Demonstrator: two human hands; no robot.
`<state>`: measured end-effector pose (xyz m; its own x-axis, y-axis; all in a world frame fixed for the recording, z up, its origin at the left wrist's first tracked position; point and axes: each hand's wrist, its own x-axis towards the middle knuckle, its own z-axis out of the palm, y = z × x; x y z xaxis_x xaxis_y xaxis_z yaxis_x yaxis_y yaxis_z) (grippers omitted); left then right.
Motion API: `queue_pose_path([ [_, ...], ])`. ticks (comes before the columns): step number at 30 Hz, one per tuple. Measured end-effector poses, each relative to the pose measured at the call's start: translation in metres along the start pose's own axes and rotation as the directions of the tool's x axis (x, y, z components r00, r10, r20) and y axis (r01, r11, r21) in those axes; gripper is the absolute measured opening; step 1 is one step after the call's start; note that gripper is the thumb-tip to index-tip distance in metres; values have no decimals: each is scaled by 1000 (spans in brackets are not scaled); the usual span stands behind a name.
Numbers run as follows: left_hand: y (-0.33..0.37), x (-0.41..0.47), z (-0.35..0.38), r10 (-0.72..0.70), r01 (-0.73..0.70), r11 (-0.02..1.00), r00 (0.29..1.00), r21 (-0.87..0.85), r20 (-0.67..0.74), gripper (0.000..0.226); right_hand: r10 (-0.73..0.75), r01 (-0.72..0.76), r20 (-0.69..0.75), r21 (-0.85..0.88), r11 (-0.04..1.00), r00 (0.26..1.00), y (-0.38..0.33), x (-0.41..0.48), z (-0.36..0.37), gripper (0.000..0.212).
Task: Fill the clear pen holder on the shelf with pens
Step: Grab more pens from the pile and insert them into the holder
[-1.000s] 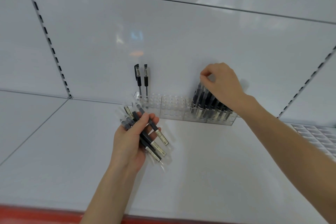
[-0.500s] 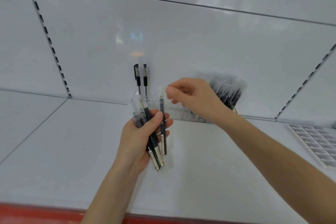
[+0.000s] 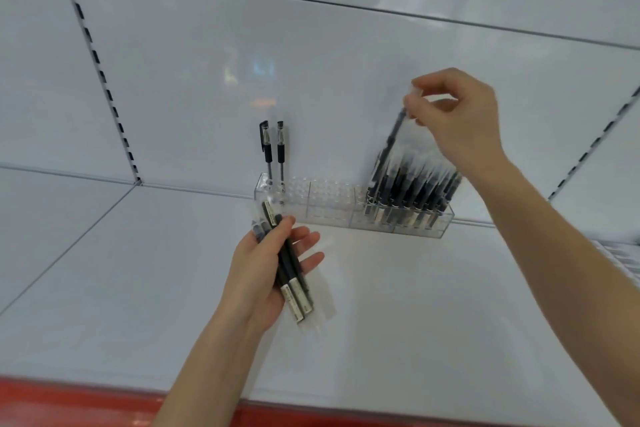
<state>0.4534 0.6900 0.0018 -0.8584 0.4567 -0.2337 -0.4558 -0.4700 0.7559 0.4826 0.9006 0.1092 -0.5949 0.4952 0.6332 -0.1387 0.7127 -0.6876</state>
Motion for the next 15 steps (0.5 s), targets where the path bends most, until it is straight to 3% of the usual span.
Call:
queue_pose_path([
  [6,-5,4,1,17,-18,999,1000,33,21,13,-61,71,63,-171,983,996,27,-6,7,12],
  [10,-6,4,1,46,-48,997,998,63,36,14,-61,72,70,-170,983,996,28,-8,7,10],
  [15,-7,5,-1,22,-22,999,1000,-39,-9,11,-61,70,63,-146,987,996,27,-8,7,9],
])
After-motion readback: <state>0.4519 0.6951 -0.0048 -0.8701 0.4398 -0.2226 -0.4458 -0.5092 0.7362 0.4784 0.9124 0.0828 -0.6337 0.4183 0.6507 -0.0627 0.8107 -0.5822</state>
